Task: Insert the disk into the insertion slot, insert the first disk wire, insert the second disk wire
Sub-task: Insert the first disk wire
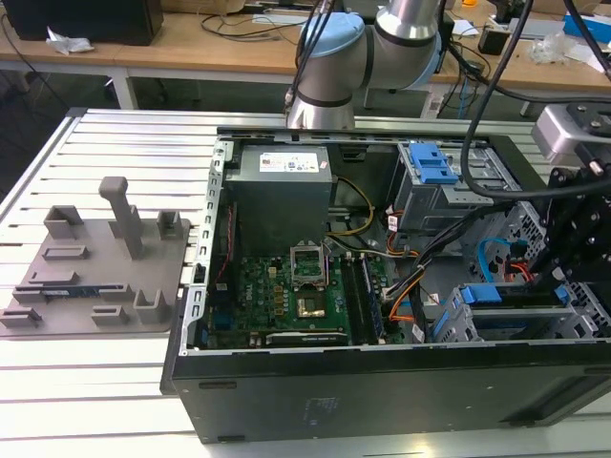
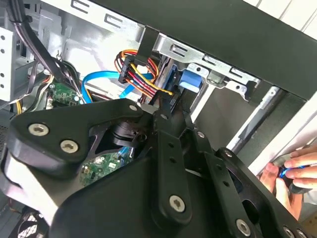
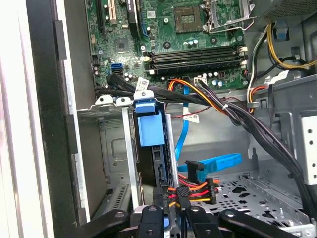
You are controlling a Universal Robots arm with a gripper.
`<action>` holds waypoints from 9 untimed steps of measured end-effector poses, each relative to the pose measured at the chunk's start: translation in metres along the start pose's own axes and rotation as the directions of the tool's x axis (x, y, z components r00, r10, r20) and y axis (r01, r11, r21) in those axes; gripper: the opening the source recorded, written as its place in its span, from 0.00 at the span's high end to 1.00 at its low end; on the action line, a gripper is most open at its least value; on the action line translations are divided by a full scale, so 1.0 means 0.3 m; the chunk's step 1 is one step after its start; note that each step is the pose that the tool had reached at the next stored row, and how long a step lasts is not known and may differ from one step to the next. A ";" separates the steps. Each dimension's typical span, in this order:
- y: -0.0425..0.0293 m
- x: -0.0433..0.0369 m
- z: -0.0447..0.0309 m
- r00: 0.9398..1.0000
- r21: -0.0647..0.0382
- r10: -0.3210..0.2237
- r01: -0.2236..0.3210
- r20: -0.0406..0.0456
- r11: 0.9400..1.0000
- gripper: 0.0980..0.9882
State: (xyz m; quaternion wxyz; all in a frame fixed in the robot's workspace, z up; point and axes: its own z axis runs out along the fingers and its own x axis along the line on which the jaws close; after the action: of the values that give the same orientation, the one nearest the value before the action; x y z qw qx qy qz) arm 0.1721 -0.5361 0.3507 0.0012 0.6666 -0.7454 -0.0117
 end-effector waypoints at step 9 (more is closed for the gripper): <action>0.000 -0.003 -0.003 1.000 0.000 0.000 0.000 0.000 1.000 0.84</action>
State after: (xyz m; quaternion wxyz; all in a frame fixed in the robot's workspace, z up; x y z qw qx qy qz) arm 0.1721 -0.5352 0.3517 0.0013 0.6666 -0.7453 -0.0117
